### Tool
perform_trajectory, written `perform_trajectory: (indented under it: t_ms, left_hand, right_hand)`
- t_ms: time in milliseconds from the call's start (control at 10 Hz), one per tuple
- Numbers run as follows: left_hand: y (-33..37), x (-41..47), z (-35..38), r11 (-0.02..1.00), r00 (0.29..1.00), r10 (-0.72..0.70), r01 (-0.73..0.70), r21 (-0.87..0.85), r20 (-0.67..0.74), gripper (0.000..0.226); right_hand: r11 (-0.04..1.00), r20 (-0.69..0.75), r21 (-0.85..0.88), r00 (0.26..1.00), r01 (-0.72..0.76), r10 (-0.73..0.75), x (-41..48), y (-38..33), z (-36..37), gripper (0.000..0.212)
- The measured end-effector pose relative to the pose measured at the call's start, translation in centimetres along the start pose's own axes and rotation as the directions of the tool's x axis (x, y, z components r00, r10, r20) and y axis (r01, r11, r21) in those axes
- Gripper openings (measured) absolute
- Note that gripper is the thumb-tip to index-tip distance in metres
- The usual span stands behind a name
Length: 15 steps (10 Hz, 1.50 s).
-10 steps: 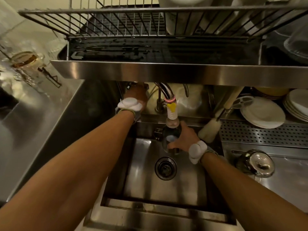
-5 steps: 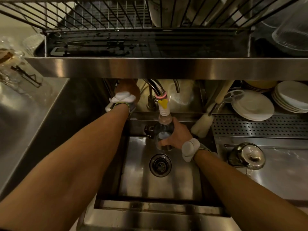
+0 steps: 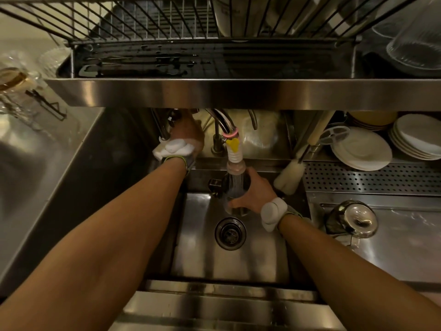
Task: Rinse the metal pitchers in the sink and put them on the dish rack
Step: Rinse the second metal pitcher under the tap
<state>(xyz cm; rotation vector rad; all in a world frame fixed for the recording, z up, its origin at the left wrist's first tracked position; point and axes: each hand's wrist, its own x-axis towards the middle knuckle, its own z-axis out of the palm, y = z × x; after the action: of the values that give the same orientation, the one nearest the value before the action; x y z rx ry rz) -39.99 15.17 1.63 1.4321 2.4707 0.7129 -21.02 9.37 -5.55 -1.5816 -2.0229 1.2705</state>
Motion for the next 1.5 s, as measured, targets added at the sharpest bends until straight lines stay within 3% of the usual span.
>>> perform_trajectory:
  t_ms: [100,200,300,400,600,700,800,900,1100,1200,1400,1500]
  left_hand:
    - [-2.2,-2.3,1.7,0.997,0.998,0.058,-0.057,-0.054,0.02,0.034]
    - [-3.7,-5.3,2.8,0.983,0.929,0.159,-0.119,-0.138,0.335,0.03]
    - [-5.5,-7.5,3.8,0.97,0.765,0.239,-0.163,-0.178,0.598,0.045]
    - [-6.3,-8.1,4.3,0.977,0.807,0.188,-0.092,-0.195,0.561,0.033]
    - [-6.5,-9.1,4.8,0.975,0.884,0.156,-0.066,-0.213,0.44,0.021]
    - [-7.0,-9.2,4.7,0.967,0.899,0.126,-0.016,-0.255,0.419,0.02]
    - [-8.3,-8.8,4.3,0.981,0.852,0.115,-0.015,-0.196,0.51,0.035]
    - [-9.2,-9.0,4.2,0.993,0.762,0.097,-0.033,-0.111,0.641,0.061]
    - [-8.9,-9.0,3.6,0.997,0.798,0.076,-0.05,-0.059,0.598,0.069]
    - [-8.8,-8.9,3.7,0.996,0.787,0.083,-0.048,-0.073,0.612,0.071]
    - [-8.0,-8.9,3.9,0.996,0.761,0.085,-0.084,-0.032,0.643,0.074]
    - [-8.1,-9.3,3.8,0.995,0.763,0.078,-0.096,-0.007,0.641,0.072]
  right_hand:
    - [1.0,0.003,0.0,1.0,-0.023,0.023,-0.3,0.2,-0.2,0.098]
    - [0.999,-0.028,0.034,0.999,-0.026,0.027,-0.4,0.2,-0.2,0.095]
    - [0.996,-0.058,0.09,0.998,0.024,-0.018,-0.5,-0.4,0.3,0.081]
    - [0.99,-0.045,0.134,0.998,0.043,-0.037,-0.8,-0.5,0.8,0.079]
    - [0.97,-0.043,0.237,0.996,-0.062,0.074,-1.4,1.3,1.4,0.106]
    - [0.973,-0.039,0.226,0.998,-0.047,0.057,-0.9,1.1,2.0,0.095]
    - [0.983,-0.022,0.181,0.999,-0.033,0.037,-0.5,0.8,2.3,0.089]
    - [0.982,-0.07,0.184,0.997,-0.031,0.045,-0.3,1.3,2.0,0.088]
    - [0.988,-0.025,0.154,0.999,-0.017,0.021,-0.1,1.0,2.2,0.089]
    - [0.984,-0.072,0.176,0.996,-0.037,0.05,-0.1,1.5,1.6,0.092]
    - [0.995,-0.003,0.09,0.999,-0.035,0.036,-0.6,1.7,1.0,0.093]
    - [0.993,-0.06,0.109,0.997,-0.041,0.048,-0.5,1.9,0.9,0.096]
